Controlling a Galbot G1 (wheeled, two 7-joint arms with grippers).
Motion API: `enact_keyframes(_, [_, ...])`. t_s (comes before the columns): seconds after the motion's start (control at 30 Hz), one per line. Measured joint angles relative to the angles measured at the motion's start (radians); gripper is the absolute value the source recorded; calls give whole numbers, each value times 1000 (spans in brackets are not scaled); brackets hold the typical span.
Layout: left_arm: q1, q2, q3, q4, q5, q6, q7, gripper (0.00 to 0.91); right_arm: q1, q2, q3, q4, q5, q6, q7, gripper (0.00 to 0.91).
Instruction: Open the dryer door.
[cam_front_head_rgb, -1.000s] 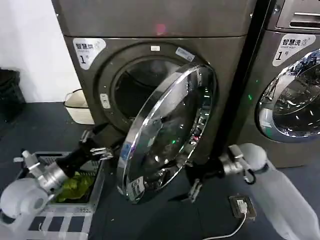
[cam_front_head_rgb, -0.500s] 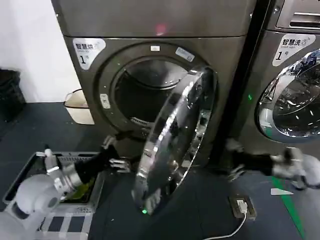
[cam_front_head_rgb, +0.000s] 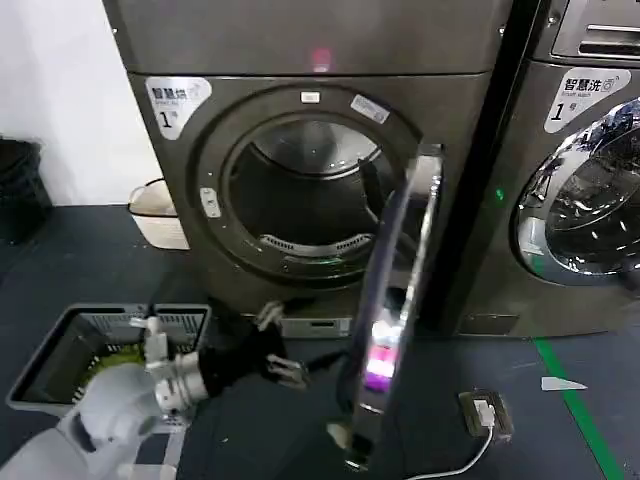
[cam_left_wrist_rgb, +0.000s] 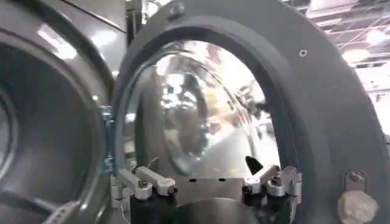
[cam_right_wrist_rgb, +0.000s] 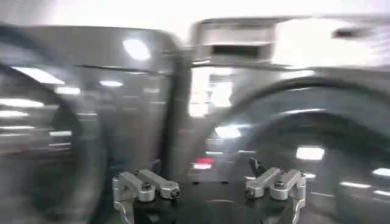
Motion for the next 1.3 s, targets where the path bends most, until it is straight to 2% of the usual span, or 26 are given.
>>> enact_keyframes(0.17, [-68,-22,107,23,5,3,-11,907,-62,-3,130,-8,-86,-7,209,907])
enact_keyframes(0.3, [-157,-55,222,59,7,1,-37,907,-106,-23,220,-29,-104,-1,366,907])
enact_keyframes(0.43, [-262,-111,331,117,25,-4,-53,907,-131,-34,286,-44,-124,-3,448,907])
enact_keyframes(0.8, [-468,-299,556,296,40,-18,-93,907,-222,-14,439,0,-112,-23,428,907])
enact_keyframes(1.3, [-652,-544,706,516,109,-26,-135,907,-322,34,560,84,-106,-36,435,907])
